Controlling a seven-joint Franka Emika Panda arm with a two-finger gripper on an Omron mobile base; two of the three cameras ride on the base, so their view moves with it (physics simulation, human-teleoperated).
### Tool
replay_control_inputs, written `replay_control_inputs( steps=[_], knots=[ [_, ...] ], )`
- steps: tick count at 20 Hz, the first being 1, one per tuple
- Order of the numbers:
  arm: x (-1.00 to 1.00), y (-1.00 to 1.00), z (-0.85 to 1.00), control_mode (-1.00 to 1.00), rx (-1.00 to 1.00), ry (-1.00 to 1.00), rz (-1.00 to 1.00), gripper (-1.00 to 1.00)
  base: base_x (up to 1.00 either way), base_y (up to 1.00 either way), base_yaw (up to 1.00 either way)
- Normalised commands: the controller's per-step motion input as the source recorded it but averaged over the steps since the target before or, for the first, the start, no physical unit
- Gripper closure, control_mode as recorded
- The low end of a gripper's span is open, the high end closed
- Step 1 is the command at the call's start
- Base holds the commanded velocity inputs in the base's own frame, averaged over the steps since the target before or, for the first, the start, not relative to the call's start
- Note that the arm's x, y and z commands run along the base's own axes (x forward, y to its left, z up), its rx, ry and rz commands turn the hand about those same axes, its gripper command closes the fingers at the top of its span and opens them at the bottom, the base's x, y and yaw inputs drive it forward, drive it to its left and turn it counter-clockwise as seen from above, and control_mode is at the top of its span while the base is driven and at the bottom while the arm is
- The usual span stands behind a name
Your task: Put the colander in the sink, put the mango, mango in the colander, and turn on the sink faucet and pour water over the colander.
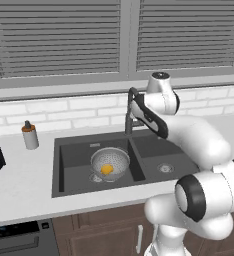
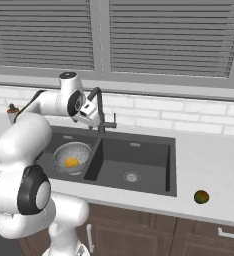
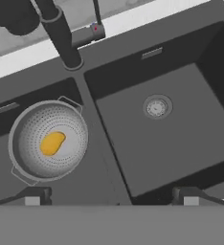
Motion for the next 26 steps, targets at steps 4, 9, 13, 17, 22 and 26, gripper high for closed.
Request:
replay_control_inputs(
  steps=[4, 9, 13, 17, 22, 26],
  knots=[
    [0.0, -0.77, 0.15, -1.0, 0.05, 0.0, 0.07, -1.0, 0.0, 0.0, 0.0],
    [-0.04, -0.87, 0.02, -1.0, 0.08, 0.0, 0.07, -1.0, 0.0, 0.0, 0.0],
    [-0.1, -0.84, 0.0, -1.0, 0.06, 0.0, 0.07, -1.0, 0.0, 0.0, 0.0],
    [-0.18, -0.78, 0.0, -1.0, 0.03, 0.0, 0.08, -1.0, 0.0, 0.0, 0.0],
    [-0.02, -0.6, 0.0, -1.0, 0.0, 0.01, 0.06, -1.0, 0.0, 0.0, 0.0],
    [0.0, -0.51, -0.06, -1.0, 0.0, 0.07, 0.01, -1.0, 0.0, 0.0, 0.0]
  ],
)
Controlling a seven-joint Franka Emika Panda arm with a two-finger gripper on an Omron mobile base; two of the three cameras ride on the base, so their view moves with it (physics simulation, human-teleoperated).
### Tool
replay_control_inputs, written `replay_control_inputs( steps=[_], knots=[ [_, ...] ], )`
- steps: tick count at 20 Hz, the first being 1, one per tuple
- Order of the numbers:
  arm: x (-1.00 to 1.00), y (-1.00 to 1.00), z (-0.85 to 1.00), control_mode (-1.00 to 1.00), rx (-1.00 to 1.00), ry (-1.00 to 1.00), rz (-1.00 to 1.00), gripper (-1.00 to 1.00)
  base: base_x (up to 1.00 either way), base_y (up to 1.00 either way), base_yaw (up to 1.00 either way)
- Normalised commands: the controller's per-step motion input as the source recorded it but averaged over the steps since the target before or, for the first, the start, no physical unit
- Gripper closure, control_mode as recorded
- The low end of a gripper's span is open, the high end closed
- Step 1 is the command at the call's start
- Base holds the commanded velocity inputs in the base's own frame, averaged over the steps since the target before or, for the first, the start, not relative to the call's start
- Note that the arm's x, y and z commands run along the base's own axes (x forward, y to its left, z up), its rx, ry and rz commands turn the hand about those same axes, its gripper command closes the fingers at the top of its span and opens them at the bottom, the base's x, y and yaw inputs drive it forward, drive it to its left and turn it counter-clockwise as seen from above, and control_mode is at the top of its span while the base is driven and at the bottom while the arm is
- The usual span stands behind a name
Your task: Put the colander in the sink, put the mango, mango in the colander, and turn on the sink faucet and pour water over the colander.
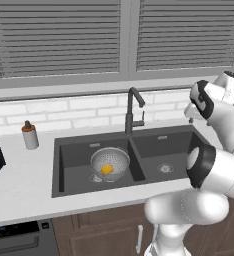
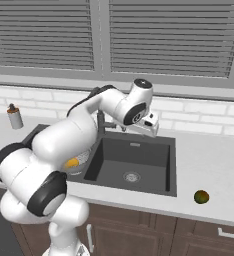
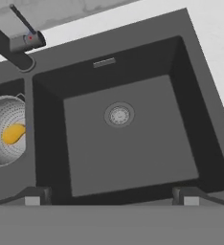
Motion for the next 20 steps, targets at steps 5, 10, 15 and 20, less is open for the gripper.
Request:
replay_control_inputs(
  steps=[5, 10, 15, 20],
  knots=[
    [-0.15, -0.5, -0.17, -1.0, 0.0, 0.11, 0.0, -1.0, 0.0, 0.0, 0.0],
    [-0.24, -0.41, -0.28, -1.0, -0.01, 0.16, 0.0, -1.0, 0.0, 0.0, 0.0],
    [-0.22, -0.24, -0.19, -1.0, -0.03, 0.17, 0.0, -1.0, 0.0, 0.0, 0.0],
    [-0.35, -0.28, -0.2, -1.0, -0.03, 0.15, -0.05, -1.0, 0.0, 0.0, 0.0]
  ],
)
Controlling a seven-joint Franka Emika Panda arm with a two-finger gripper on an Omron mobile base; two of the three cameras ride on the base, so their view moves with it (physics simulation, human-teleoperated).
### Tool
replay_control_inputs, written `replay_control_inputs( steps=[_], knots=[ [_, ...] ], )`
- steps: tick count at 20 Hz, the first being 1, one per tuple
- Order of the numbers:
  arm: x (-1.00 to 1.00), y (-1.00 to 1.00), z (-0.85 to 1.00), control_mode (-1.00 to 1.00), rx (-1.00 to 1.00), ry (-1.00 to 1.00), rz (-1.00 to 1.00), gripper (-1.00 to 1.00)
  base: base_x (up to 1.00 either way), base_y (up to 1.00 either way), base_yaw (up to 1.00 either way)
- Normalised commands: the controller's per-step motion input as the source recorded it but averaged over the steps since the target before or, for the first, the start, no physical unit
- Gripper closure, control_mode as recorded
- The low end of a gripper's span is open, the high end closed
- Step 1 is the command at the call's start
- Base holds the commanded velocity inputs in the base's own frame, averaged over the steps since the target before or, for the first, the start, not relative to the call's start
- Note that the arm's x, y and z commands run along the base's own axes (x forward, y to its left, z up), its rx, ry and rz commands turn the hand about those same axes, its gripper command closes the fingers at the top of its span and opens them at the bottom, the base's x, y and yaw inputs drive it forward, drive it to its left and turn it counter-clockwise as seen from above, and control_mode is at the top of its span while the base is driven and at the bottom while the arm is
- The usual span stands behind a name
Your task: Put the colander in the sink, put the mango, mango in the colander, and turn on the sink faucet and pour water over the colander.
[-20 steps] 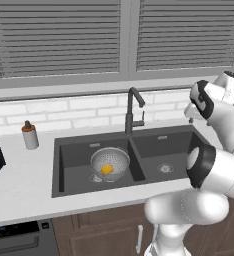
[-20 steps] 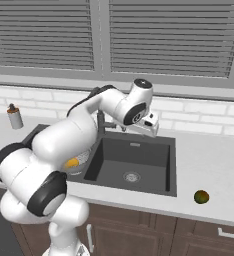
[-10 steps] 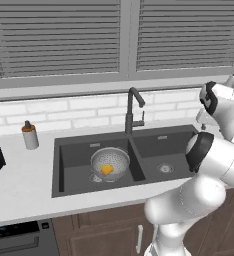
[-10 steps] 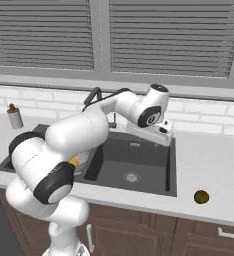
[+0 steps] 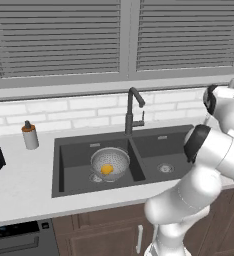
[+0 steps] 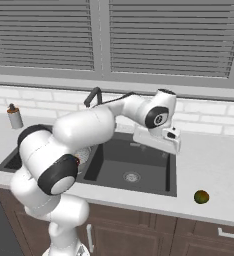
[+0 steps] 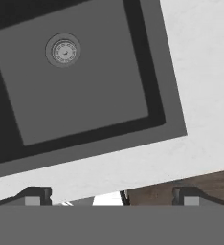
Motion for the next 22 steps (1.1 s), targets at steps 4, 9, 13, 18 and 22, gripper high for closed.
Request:
replay_control_inputs(
  steps=[4, 9, 13, 18, 22],
  knots=[
    [-0.52, -0.51, -0.28, -1.0, -0.01, 0.11, -0.11, -1.0, 0.0, 0.0, 0.0],
    [-0.52, -0.61, -0.29, -1.0, 0.0, 0.03, -0.12, -1.0, 0.0, 0.0, 0.0],
    [-0.37, -0.59, -0.25, -1.0, 0.0, 0.01, -0.12, -1.0, 0.0, 0.0, 0.0],
    [-0.11, -0.61, -0.24, -1.0, 0.0, 0.0, -0.1, -1.0, 0.0, 0.0, 0.0],
    [0.0, -0.6, -0.21, -1.0, 0.0, 0.01, -0.08, -1.0, 0.0, 0.0, 0.0]
  ],
)
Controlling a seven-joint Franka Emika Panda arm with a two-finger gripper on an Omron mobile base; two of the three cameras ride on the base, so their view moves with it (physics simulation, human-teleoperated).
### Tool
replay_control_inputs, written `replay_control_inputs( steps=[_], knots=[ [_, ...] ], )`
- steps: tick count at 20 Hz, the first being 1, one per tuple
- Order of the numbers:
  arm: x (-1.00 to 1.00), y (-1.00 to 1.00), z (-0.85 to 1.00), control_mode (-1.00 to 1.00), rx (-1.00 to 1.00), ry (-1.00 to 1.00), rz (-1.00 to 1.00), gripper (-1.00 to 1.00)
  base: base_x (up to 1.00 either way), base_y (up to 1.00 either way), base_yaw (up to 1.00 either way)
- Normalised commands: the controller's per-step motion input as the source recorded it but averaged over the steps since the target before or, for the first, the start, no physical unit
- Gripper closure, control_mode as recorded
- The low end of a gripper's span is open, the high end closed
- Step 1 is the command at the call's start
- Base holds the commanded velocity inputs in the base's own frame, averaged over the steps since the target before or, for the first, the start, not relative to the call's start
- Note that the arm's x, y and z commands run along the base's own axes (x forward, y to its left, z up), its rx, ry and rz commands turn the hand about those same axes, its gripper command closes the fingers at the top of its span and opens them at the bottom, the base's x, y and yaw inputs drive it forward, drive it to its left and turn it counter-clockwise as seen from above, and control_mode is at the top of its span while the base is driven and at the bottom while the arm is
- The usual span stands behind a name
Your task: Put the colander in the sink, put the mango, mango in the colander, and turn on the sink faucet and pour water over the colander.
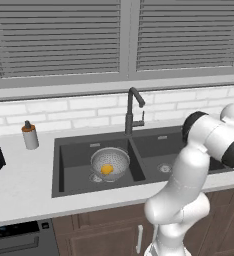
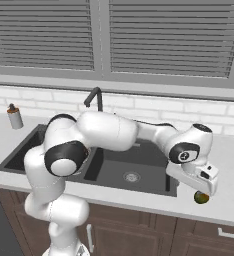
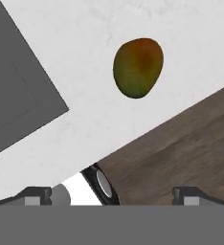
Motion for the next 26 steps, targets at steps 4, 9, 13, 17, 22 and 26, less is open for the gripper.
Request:
replay_control_inputs(
  steps=[4, 9, 13, 17, 22, 26],
  knots=[
    [0.0, -0.56, -0.19, -1.0, 0.01, 0.03, -0.1, -1.0, 0.0, 0.0, 0.0],
    [0.0, -0.53, -0.24, -1.0, 0.04, 0.0, -0.09, -1.0, 0.0, 0.0, 0.0],
    [0.25, -0.17, -0.16, -1.0, 0.02, 0.0, -0.01, -1.0, 0.0, 0.0, 0.0],
    [0.56, -0.02, -0.1, -1.0, 0.0, 0.0, 0.0, -1.0, 0.0, 0.0, 0.0],
    [0.41, 0.0, -0.09, -1.0, 0.0, 0.0, 0.0, -1.0, 0.0, 0.0, 0.0],
    [0.1, 0.0, -0.49, -1.0, 0.0, 0.0, 0.0, -1.0, 0.0, 0.0, 0.0]
  ],
)
